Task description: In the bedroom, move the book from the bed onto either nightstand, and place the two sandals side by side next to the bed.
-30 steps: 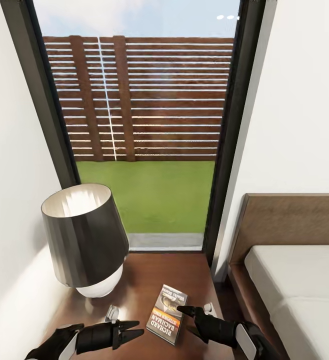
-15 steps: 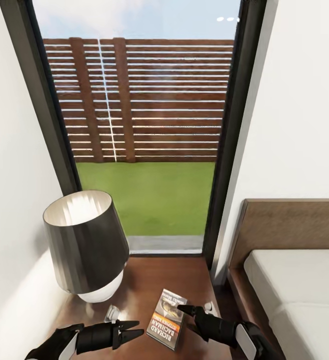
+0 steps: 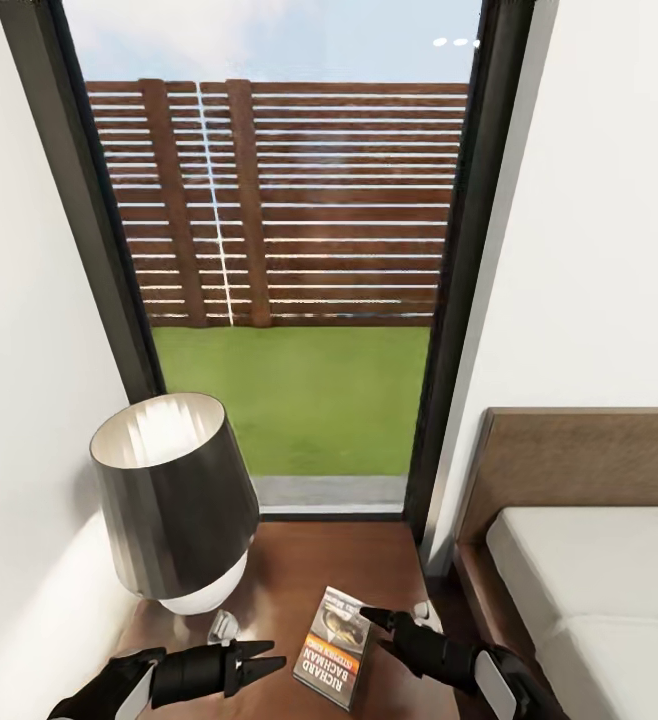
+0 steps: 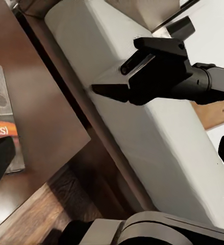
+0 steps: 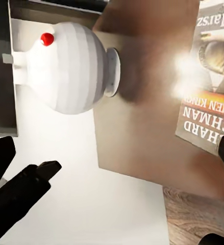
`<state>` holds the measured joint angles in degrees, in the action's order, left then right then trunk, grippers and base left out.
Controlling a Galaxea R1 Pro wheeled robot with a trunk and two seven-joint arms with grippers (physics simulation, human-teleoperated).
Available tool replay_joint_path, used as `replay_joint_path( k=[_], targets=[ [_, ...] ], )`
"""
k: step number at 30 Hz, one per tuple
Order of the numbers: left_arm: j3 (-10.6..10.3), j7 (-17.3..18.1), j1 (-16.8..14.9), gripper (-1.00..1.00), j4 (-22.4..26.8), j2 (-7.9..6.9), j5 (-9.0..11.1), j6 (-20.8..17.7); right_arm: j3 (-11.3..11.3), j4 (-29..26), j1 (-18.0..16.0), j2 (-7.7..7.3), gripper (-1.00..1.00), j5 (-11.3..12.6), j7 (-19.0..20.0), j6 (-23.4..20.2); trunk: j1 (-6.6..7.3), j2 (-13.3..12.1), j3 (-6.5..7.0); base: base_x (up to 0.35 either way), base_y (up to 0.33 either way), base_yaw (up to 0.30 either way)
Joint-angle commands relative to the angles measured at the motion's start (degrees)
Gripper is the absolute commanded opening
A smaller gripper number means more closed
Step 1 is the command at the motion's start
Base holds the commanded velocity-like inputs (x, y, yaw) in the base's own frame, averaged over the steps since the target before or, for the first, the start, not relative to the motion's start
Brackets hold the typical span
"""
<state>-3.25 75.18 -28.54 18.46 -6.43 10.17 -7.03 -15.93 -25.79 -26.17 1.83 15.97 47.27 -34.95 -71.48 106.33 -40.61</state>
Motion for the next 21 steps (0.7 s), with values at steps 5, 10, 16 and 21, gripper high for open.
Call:
replay_joint_path(
  k=[5, 10, 16, 21],
  targets=[
    [-0.42, -4.41, 0.05, 1.0, 0.0, 0.08, 0.46, -0.47, -0.25, 0.1, 0.45, -8.9, 1.0, 0.05, 4.54, 0.15, 1.11, -1.99, 0.85, 0.0, 0.0, 0.0],
    [-0.5, -7.29, 0.1, 1.0, 0.05, 0.24, 0.39, -0.33, -0.24, 1.22, 0.68, -12.43, 1.0, -1.98, 9.66, 7.77, 2.21, -4.0, 1.75, 0.0, 0.0, 0.0],
    [-0.58, -9.2, 0.14, 1.0, 0.08, 0.29, 0.31, -0.27, -0.24, 7.68, 0.76, -12.77, 1.0, -10.35, 10.22, 19.56, 3.53, -6.41, 2.82, 0.0, 0.0, 0.0],
    [-0.61, -9.46, 0.15, 1.0, 0.08, 0.35, 0.29, -0.27, -0.24, 11.52, 0.76, -12.81, 1.0, -12.41, 10.21, 23.26, 4.63, -8.41, 3.72, 0.0, 0.0, 0.0]
  ],
)
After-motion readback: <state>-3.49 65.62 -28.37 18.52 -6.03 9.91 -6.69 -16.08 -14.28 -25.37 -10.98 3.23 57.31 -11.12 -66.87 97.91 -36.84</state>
